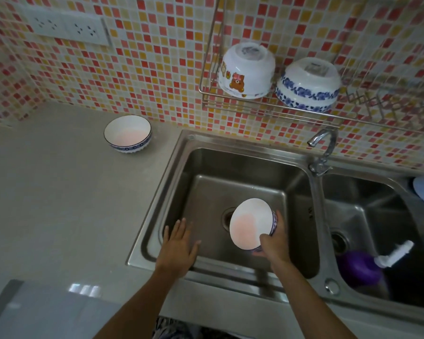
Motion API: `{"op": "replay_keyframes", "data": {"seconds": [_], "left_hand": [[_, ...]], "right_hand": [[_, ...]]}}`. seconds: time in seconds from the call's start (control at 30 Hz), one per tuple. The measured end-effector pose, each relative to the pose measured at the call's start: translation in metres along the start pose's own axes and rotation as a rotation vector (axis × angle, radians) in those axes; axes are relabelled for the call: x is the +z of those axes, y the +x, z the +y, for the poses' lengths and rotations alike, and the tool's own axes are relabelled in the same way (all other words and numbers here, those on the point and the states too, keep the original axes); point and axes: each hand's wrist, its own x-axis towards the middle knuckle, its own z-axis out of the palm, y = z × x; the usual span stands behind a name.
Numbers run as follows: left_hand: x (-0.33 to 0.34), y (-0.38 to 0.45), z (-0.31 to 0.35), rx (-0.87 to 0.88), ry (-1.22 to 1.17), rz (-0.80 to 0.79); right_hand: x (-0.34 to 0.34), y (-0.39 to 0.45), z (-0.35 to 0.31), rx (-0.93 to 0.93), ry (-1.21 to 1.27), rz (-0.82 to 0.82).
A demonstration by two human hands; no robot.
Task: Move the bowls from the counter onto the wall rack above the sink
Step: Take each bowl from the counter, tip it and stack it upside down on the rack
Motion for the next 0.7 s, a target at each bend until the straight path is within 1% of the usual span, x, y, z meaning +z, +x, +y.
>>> {"op": "replay_keyframes", "data": {"seconds": [0.07,0.17,0.27,0.47,0.63,0.7], "left_hand": [[0.0,-0.001,0.0,-0.004,-0.014,0.018],[0.001,-0.002,0.0,-0.006,-0.047,0.044],[0.001,-0.001,-0.001,-0.007,-0.038,0.053],[0.001,-0.001,-0.001,-0.014,-0.036,0.057],[0.001,0.0,0.0,-0.028,-0.007,0.042],[0.001,0.0,0.0,-0.029,-0.011,0.049]], "right_hand": [[0.004,0.003,-0.001,-0.086,-0.076,0.017],[0.008,0.008,-0.002,-0.227,-0.279,0.107],[0.013,0.008,-0.002,-0.274,-0.461,0.183],[0.014,0.0,-0.002,-0.479,-0.755,0.23],[0.014,-0.004,0.004,-0.625,-0.891,0.24],[0.014,-0.007,0.005,-0.656,-0.964,0.241]]}}
